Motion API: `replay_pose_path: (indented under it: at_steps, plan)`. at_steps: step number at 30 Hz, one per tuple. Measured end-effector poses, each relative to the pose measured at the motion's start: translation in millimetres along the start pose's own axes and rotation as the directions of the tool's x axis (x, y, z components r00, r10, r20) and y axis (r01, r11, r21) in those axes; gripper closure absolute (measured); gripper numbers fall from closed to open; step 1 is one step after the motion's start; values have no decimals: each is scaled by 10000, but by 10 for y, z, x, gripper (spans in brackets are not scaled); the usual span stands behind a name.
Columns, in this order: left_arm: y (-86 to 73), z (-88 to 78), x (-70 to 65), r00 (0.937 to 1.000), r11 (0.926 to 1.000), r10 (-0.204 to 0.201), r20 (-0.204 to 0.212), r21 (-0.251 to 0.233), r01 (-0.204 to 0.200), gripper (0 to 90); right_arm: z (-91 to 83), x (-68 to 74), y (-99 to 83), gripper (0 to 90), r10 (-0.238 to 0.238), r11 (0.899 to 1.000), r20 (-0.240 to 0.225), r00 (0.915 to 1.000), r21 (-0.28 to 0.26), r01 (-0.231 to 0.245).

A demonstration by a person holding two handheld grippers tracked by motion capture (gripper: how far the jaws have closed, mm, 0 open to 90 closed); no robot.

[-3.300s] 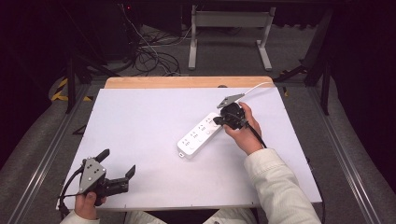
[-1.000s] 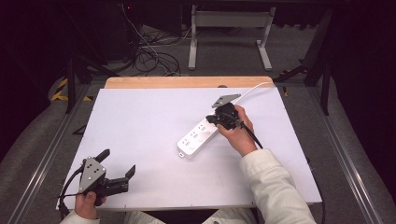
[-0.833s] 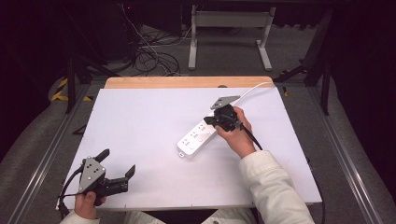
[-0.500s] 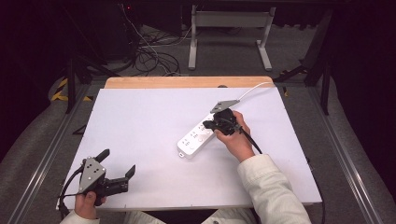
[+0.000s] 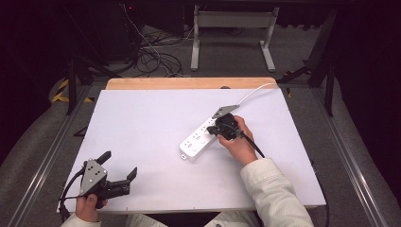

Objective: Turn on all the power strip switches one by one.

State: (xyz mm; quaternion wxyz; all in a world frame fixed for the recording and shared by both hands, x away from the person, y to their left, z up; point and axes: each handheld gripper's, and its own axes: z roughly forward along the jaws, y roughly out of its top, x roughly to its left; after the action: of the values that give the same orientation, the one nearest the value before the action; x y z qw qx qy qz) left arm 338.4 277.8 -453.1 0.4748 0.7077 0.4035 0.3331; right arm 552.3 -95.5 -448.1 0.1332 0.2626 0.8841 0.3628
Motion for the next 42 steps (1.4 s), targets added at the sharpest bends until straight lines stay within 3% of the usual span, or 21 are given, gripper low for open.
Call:
replay_pose_path:
  at_steps: [16, 27, 39, 42]
  plan:
    - [0, -3, -3, 10000, 10000, 17, 25, 7, -17, 15, 24, 11, -41, 900, 70, 9999, -14, 10000, 78, -70]
    - [0, -3, -7, 10000, 10000, 12, 47, 12, -12, 15, 46, 84, -48, 900, -151, 9998, 409, 9991, 152, 144]
    - [0, -4, -12, 10000, 10000, 18, 88, 32, -18, 15, 59, 64, -69, 900, 343, 9994, 325, 9989, 78, -346]
    - [1, -2, -11, 10000, 10000, -9, 84, -2, 9, 15, 17, 95, -18, 900, -5, 9999, 507, 9987, 154, -3]
